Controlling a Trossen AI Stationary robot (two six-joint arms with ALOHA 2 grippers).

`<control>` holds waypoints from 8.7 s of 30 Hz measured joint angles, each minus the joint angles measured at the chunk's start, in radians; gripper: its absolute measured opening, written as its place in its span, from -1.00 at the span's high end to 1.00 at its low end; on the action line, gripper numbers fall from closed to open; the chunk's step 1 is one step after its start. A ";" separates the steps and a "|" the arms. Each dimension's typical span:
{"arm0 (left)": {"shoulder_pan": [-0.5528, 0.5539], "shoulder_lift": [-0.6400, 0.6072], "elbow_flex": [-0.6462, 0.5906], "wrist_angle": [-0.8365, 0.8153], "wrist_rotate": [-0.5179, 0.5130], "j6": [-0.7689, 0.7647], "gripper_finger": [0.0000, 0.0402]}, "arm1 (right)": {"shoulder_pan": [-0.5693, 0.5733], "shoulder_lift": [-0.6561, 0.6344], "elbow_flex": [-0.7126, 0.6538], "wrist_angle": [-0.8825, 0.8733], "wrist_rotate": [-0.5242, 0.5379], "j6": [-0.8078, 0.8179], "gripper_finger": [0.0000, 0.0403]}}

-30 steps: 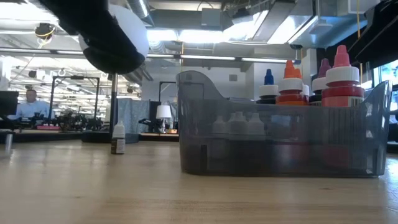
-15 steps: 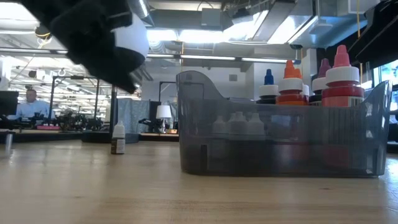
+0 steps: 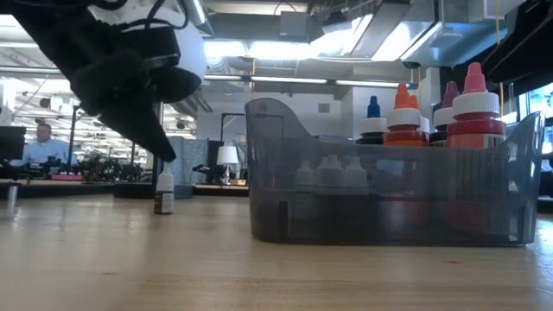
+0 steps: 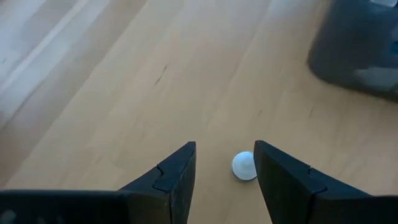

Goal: Pick & Place food coloring
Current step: Put the small food coloring bottle into the black bin

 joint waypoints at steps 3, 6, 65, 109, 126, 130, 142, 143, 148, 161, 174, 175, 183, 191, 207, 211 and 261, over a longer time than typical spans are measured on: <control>0.000 0.024 0.000 0.007 0.001 0.017 0.23 | 0.000 0.000 0.000 0.000 0.000 0.000 -0.15; 0.000 0.026 0.000 0.018 -0.006 0.018 0.24 | 0.000 0.000 0.000 0.000 0.000 0.000 -0.15; 0.001 0.137 0.001 0.080 0.027 0.039 0.51 | 0.000 0.000 0.000 0.000 0.014 -0.001 -0.15; 0.089 0.335 0.315 0.459 0.191 0.497 0.67 | 0.000 0.000 0.000 0.006 0.014 0.001 -0.15; 0.128 0.355 0.317 0.399 0.275 0.474 0.67 | 0.000 0.000 0.000 0.008 0.015 0.000 -0.15; 0.130 0.355 0.317 0.397 0.289 0.473 0.67 | 0.000 0.000 0.000 0.008 0.015 0.001 -0.15; 0.137 0.350 0.422 0.227 0.348 0.518 0.67 | 0.000 0.000 0.000 0.007 0.015 0.000 -0.15; 0.139 0.350 0.433 0.203 0.348 0.517 0.67 | 0.000 0.000 0.000 0.007 0.015 0.001 -0.15; 0.157 0.350 0.454 0.188 0.357 0.508 0.67 | 0.000 0.000 0.000 0.007 0.015 0.000 -0.15; 0.198 0.356 0.455 0.165 0.426 0.503 0.67 | 0.000 0.000 0.000 0.007 0.015 0.000 -0.15; 0.198 0.356 0.455 0.158 0.450 0.506 0.68 | 0.000 0.000 0.000 0.007 0.015 -0.003 -0.15; 0.198 0.356 0.455 0.158 0.452 0.506 0.68 | 0.000 0.000 0.000 0.007 0.015 -0.003 -0.15; 0.198 0.356 0.455 0.157 0.445 0.506 0.68 | 0.000 0.000 0.000 0.007 0.015 -0.003 -0.15; 0.198 0.373 0.455 0.156 0.445 0.506 0.68 | 0.000 0.000 0.000 0.007 0.015 -0.003 -0.15; 0.208 0.413 0.457 0.194 0.452 0.507 0.62 | 0.000 0.000 0.000 0.003 0.015 -0.003 -0.15; 0.208 0.413 0.457 0.201 0.452 0.506 0.57 | 0.000 0.000 0.000 0.002 0.015 -0.003 -0.15; -0.062 -0.022 0.411 -0.718 0.401 -0.140 0.26 | 0.000 0.000 0.000 0.004 0.008 -0.003 -0.15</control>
